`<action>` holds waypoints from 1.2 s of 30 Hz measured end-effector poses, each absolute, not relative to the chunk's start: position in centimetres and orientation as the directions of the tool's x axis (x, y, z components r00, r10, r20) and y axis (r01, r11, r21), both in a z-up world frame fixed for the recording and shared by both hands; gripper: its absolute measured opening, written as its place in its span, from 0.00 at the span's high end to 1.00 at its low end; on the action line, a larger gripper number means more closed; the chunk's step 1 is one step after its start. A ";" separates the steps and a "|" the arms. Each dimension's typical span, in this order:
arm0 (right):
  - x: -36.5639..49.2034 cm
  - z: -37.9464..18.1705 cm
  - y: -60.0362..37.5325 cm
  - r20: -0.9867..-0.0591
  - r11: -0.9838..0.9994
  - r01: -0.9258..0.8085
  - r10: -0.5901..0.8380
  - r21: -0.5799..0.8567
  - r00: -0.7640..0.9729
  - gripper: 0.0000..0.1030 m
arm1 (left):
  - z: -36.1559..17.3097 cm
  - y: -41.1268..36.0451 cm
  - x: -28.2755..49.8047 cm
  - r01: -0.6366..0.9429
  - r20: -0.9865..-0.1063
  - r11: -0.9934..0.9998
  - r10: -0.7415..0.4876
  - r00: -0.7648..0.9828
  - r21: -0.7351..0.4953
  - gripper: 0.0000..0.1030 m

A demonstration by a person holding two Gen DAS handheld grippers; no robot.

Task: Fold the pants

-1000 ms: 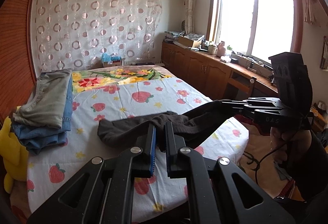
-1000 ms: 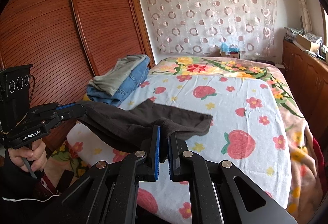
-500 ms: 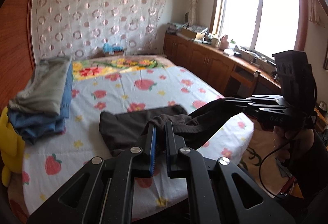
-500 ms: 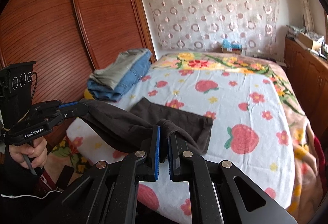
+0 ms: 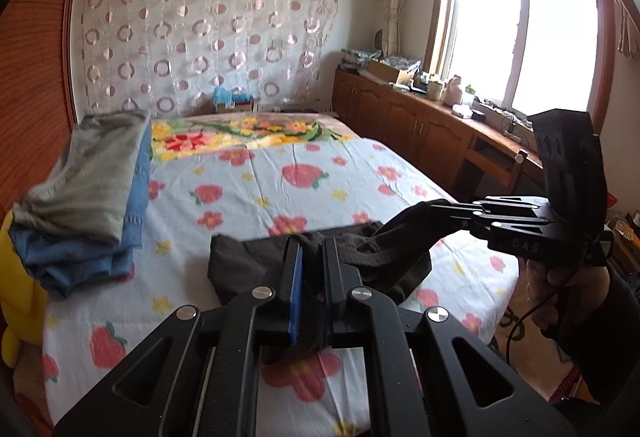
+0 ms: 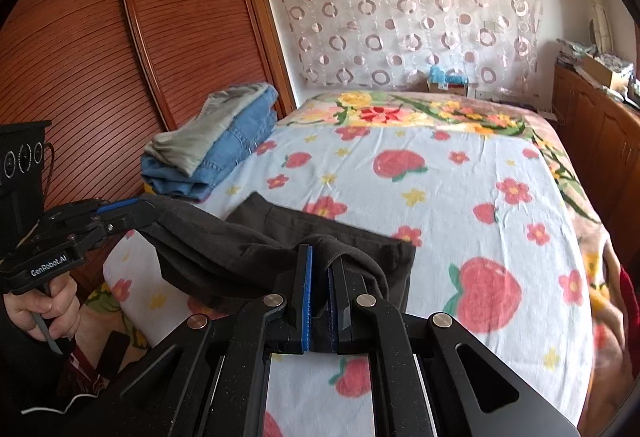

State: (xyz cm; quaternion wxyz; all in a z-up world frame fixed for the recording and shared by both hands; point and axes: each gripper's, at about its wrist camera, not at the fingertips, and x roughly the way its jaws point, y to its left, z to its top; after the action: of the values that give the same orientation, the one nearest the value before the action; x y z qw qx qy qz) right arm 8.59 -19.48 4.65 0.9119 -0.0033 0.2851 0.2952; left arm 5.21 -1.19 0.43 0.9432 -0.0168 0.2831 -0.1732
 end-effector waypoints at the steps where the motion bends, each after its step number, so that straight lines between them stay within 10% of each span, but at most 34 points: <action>1: 8.7 4.8 -19.3 -0.517 0.825 -0.541 0.538 0.162 0.666 0.94 | 0.5 -1.2 5.4 0.316 -0.527 0.940 -0.334 0.782 -0.127 0.92; 14: 12.3 1.5 -17.7 -0.590 0.841 -0.518 0.500 0.157 0.634 0.94 | -3.1 -0.5 8.3 0.292 -0.602 0.947 -0.313 0.735 -0.136 0.89; 20: 13.8 0.9 -17.6 -0.602 0.844 -0.507 0.500 0.176 0.623 0.94 | -3.4 0.2 8.0 0.284 -0.597 0.948 -0.311 0.740 -0.141 0.49; 36: 10.2 0.4 -21.9 -0.586 0.869 -0.477 0.457 0.132 0.669 0.73 | -7.7 1.4 6.3 0.250 -0.684 0.955 -0.291 0.669 -0.161 0.47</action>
State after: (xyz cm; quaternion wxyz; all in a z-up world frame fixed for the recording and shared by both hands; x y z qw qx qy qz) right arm 10.19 -21.93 0.43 0.9133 -0.0162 0.3165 0.2558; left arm 6.31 1.41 -7.75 0.9131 -0.0269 0.3788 -0.1481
